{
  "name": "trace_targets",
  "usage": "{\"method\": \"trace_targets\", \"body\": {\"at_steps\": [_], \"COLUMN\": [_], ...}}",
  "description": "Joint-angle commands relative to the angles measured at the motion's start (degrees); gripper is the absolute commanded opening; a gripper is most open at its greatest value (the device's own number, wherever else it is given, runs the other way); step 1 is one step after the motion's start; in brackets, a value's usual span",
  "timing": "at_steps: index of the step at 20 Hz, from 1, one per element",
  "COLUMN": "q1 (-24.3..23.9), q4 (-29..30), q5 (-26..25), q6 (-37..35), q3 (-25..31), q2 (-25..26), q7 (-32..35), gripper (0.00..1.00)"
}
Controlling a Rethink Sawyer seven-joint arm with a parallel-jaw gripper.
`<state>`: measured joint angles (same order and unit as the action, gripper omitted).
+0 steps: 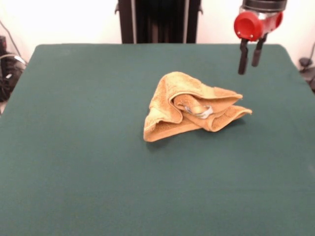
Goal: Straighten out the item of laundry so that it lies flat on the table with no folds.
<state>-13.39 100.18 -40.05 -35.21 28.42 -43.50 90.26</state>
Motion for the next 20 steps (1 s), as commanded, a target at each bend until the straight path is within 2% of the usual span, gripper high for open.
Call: {"method": "trace_targets", "body": {"at_steps": [1, 9, 13, 20], "q1": [-0.65, -2.60, -4.52, -5.01], "q4": [2.78, -2.17, -2.47, -3.64], "q5": [1.32, 1.28, 0.60, -0.41], "q6": [-6.51, -9.12, -9.09, -9.91], "q3": [5.18, 5.52, 6.33, 7.59], "q2": [2.74, 4.92, 5.49, 6.35], "q7": [-9.44, -12.84, -14.86, -15.22], "gripper": [1.00, 1.00, 1.00, 1.00]}}
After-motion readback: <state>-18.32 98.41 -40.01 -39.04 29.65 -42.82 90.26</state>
